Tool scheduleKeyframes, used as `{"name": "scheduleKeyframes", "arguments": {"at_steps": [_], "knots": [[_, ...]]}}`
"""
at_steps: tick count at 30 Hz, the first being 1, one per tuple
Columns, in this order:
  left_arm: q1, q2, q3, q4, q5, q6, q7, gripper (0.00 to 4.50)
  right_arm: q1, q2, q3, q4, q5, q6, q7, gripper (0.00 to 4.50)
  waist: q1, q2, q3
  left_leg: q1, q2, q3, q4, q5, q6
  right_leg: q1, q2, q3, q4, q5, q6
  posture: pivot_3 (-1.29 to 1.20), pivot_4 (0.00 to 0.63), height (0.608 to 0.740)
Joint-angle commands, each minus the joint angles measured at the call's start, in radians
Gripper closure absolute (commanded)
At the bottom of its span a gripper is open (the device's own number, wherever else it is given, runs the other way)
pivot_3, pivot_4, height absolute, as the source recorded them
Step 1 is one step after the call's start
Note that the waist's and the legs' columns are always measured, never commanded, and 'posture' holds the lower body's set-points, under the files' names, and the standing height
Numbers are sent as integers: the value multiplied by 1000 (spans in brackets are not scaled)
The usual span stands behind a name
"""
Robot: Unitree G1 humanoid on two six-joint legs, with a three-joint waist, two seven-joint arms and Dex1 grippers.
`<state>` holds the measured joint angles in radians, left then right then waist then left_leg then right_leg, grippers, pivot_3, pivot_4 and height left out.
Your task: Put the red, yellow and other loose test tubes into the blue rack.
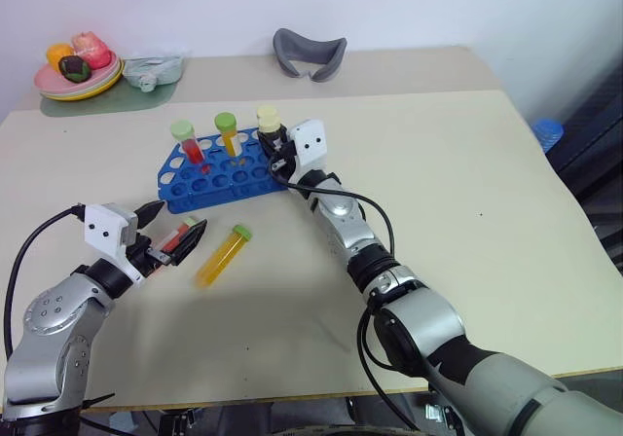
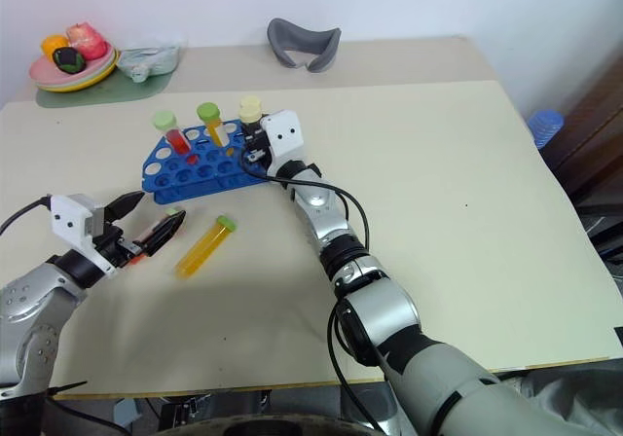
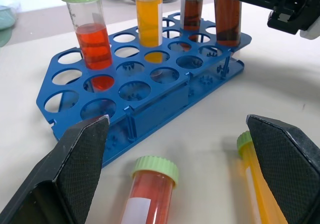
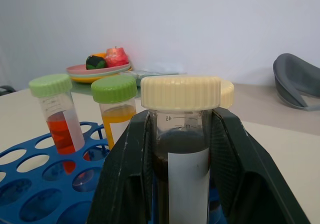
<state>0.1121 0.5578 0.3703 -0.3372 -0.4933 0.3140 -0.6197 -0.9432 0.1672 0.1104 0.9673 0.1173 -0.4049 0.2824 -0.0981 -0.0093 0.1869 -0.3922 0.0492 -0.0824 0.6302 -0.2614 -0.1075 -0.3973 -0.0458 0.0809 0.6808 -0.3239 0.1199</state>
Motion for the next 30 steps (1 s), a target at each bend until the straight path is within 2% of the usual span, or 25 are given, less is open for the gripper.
{"name": "scheduleKeyframes", "arguments": {"at_steps": [1,3,6,12,17,19,22,24,27,30], "knots": [[-3,4,21,-19,-11,-18,-4,0,37,64,2,-71,23,10,74,2912,-2,0,0,0,0,0,0,0,0,0,0,0,0,0,0,0,150,740],[-10,1,16,-14,-9,-19,-3,0,51,52,8,-116,8,5,64,2137,-2,0,0,0,0,0,0,0,0,0,0,0,0,0,0,0,150,740],[-14,-3,10,-15,-8,-19,-1,0,66,32,11,-190,-10,7,40,708,1,0,0,0,0,0,0,0,0,0,0,0,0,0,0,0,150,740],[-7,-5,13,-29,-7,-15,3,0,148,-48,20,-459,22,127,106,708,2,0,0,0,0,0,-1,0,0,0,0,0,0,0,0,0,150,740],[-7,13,29,-51,-13,12,16,0,260,-190,26,-778,84,350,232,708,5,0,0,0,0,0,0,0,0,0,0,0,-1,0,0,0,150,740],[-11,39,40,-63,-9,48,30,0,309,-295,16,-905,129,485,303,708,0,0,0,0,0,0,-1,0,0,0,0,0,-1,0,0,0,150,740],[-10,88,55,-113,-29,134,43,0,415,-536,32,-1106,190,703,484,708,23,0,1,0,0,-1,-1,0,1,2,0,0,-3,-1,0,0,150,740],[-13,118,53,-169,-63,203,49,0,489,-689,54,-1206,207,765,598,708,34,0,1,-1,-1,-1,-1,-2,3,3,-1,0,-7,-1,0,0,150,740],[-23,167,34,-236,-107,302,44,0,561,-812,54,-1277,217,788,676,708,35,-1,1,0,-1,-1,-1,-3,5,6,-1,-1,-11,-1,0,0,150,740],[-59,232,7,-297,-167,423,42,0,587,-853,25,-1304,229,801,694,708,28,-1,1,1,0,-1,-1,-3,5,6,0,-1,-11,-1,0,0,150,740]]}}
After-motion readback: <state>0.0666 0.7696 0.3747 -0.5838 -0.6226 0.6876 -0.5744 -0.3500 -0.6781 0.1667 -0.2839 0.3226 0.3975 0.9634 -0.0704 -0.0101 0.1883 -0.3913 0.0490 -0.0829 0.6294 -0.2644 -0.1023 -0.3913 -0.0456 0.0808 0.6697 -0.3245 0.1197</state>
